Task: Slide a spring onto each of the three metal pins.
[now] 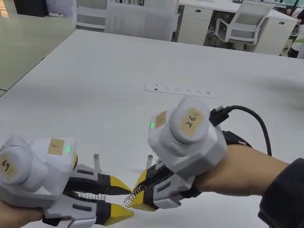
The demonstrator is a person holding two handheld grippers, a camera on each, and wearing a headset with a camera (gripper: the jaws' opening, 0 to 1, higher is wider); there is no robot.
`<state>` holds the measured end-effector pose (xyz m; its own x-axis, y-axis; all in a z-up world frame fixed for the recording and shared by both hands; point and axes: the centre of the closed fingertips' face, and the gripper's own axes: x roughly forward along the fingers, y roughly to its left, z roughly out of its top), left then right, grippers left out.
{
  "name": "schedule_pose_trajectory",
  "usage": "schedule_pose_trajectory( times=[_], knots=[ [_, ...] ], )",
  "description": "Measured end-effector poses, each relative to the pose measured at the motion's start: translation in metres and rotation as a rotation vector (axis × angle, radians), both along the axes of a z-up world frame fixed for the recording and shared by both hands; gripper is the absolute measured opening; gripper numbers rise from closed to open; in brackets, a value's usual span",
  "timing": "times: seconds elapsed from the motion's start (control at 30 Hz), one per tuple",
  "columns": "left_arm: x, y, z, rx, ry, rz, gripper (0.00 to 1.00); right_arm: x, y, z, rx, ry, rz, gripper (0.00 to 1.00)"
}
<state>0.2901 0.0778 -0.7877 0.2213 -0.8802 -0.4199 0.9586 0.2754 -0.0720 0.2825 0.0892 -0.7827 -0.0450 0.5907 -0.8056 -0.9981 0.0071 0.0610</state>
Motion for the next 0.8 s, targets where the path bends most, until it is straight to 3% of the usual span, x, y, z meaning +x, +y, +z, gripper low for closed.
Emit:
schedule_pose_trajectory(
  times=[0.4, 0.8],
  knots=[
    [0.002, 0.020, 0.004, 0.001, 0.019, 0.070, 0.29, 0.014, -0.019, 0.004, -0.008, -0.007, -0.056, 0.08],
    [0.003, 0.053, 0.002, -0.005, 0.032, 0.171, 0.35, 0.033, -0.046, 0.008, -0.031, -0.024, -0.121, 0.08]
  ],
)
